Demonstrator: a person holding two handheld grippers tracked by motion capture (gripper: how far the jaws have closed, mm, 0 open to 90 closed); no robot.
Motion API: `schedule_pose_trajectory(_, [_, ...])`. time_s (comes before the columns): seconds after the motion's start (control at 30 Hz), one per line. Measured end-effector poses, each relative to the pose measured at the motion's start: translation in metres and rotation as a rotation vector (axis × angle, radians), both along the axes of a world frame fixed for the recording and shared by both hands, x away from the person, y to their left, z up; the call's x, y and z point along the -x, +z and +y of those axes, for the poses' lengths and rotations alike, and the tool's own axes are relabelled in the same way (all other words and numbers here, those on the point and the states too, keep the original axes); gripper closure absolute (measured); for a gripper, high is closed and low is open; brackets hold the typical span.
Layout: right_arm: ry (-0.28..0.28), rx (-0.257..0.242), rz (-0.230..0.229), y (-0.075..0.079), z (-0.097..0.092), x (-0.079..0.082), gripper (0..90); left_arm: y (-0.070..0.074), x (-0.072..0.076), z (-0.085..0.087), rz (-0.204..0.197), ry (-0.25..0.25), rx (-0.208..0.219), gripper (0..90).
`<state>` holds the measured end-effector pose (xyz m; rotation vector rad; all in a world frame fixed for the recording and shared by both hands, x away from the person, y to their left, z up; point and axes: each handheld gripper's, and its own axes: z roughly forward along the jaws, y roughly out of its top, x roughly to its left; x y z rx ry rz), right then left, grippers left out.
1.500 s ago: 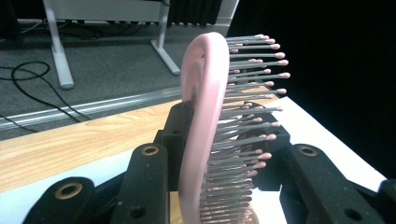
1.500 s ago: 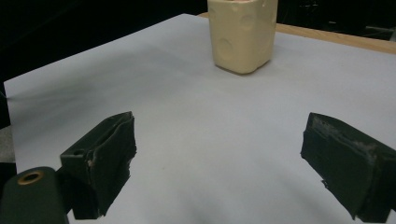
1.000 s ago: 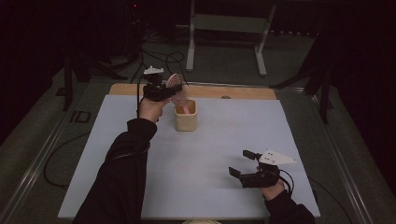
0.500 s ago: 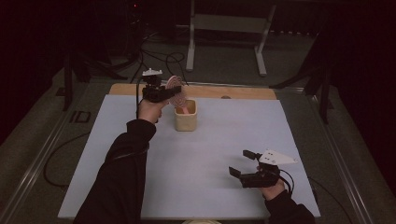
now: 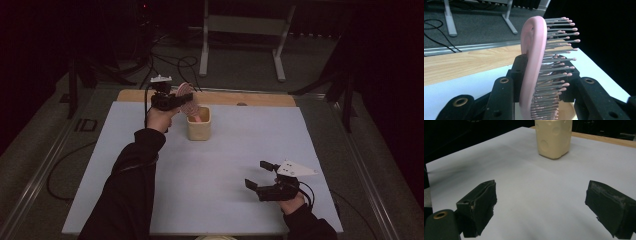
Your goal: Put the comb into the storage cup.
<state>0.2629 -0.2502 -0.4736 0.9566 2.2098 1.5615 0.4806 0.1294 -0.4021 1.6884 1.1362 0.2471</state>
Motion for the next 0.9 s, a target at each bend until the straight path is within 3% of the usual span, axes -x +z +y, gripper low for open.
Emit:
schedule_pose_trajectory(0.23, [0.001, 0.000, 0.001, -0.0001, 0.0001, 0.0000, 9.9, -0.0040, -0.0031, 0.0079, 0.013, 0.001, 0.022, 64.4])
schedule_pose_trajectory(0.47, [-0.001, -0.001, 0.003, 0.0000, 0.0000, 0.0000, 9.9, -0.0042, -0.0033, 0.0076, 0.013, -0.006, 0.014, 63.8])
schedule_pose_trajectory(0.9, [0.000, -0.003, 0.006, -0.0001, 0.0001, -0.0003, 9.9, -0.0013, -0.0027, 0.0040, 0.002, 0.016, -0.058, 60.7])
